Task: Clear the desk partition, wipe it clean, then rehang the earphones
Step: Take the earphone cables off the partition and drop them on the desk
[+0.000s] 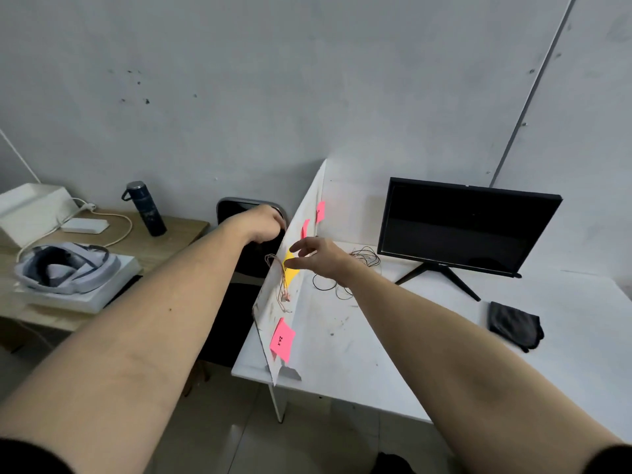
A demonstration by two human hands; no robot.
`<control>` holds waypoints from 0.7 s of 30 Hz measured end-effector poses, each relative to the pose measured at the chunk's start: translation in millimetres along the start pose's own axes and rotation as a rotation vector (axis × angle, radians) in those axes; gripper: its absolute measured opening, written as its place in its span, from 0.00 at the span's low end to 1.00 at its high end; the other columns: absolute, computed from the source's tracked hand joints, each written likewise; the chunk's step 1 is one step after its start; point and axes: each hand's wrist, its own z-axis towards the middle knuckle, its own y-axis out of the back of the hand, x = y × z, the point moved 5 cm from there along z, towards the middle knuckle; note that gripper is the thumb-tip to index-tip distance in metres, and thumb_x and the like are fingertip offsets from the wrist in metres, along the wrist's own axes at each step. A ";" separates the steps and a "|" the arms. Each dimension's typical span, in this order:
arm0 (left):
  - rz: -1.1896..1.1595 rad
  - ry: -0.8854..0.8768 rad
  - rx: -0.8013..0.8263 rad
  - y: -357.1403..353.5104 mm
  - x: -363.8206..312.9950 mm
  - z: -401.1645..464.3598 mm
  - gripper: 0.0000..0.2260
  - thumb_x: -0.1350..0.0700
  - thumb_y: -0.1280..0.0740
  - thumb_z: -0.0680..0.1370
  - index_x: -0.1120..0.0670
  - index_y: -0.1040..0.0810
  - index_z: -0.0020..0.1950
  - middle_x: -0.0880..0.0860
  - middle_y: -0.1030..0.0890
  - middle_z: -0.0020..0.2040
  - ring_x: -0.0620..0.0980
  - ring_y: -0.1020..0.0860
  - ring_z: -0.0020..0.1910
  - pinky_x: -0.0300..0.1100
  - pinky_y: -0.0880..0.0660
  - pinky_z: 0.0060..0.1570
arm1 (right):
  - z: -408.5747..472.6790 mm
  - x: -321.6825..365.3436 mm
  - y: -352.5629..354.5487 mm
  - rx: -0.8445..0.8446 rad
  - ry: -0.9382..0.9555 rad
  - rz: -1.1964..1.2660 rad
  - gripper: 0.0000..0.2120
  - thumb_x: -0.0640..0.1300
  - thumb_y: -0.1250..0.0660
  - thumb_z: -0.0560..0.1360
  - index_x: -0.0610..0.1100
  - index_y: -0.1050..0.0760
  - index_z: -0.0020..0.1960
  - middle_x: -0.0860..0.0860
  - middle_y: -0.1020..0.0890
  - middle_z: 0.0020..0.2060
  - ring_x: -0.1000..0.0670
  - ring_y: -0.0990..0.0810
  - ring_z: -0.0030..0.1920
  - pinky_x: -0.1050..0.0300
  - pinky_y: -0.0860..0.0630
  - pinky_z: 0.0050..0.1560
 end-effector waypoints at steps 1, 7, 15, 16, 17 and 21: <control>0.034 0.018 0.047 -0.4 7.2 -4.8 0.22 0.69 0.47 0.74 0.53 0.19 0.58 0.55 0.19 0.56 0.56 0.21 0.51 0.43 0.24 0.41 | -1.5 0.9 -3.6 0.009 0.002 -0.027 0.20 0.51 0.23 0.71 0.47 0.21 0.60 0.51 0.23 0.50 0.51 0.23 0.48 0.60 0.28 0.44; 0.103 0.098 0.282 -12.7 37.9 -23.2 0.25 0.68 0.39 0.74 0.52 0.26 0.70 0.53 0.25 0.58 0.51 0.26 0.55 0.39 0.26 0.45 | -3.4 3.3 -17.4 -0.005 0.008 -0.060 0.19 0.49 0.23 0.72 0.45 0.21 0.59 0.53 0.27 0.45 0.50 0.25 0.48 0.51 0.23 0.52; 0.005 0.101 0.312 -25.3 62.8 -13.2 0.08 0.58 0.29 0.75 0.49 0.18 0.53 0.52 0.19 0.55 0.50 0.24 0.57 0.46 0.26 0.59 | 5.8 3.9 -29.7 0.001 0.025 -0.080 0.15 0.49 0.25 0.73 0.44 0.20 0.57 0.49 0.24 0.44 0.51 0.27 0.41 0.61 0.32 0.36; -0.007 0.104 0.308 -25.7 65.1 -12.0 0.07 0.56 0.29 0.75 0.48 0.18 0.52 0.51 0.19 0.54 0.50 0.25 0.56 0.45 0.26 0.57 | 7.6 3.6 -30.4 -0.001 0.029 -0.082 0.14 0.49 0.25 0.74 0.44 0.20 0.56 0.49 0.24 0.43 0.51 0.27 0.40 0.61 0.32 0.35; -0.012 0.107 0.302 -26.0 66.7 -11.5 0.05 0.54 0.29 0.76 0.48 0.18 0.51 0.51 0.20 0.53 0.49 0.25 0.54 0.44 0.26 0.53 | 9.0 3.1 -30.5 -0.003 0.030 -0.079 0.13 0.49 0.26 0.74 0.43 0.20 0.55 0.49 0.24 0.43 0.51 0.27 0.40 0.61 0.33 0.35; -0.056 0.144 0.317 -26.8 70.3 -9.2 0.03 0.52 0.30 0.77 0.49 0.18 0.49 0.50 0.20 0.50 0.49 0.25 0.51 0.44 0.28 0.48 | 11.3 1.2 -28.1 0.001 0.045 -0.079 0.11 0.49 0.28 0.76 0.42 0.19 0.52 0.50 0.22 0.43 0.53 0.26 0.39 0.70 0.31 0.32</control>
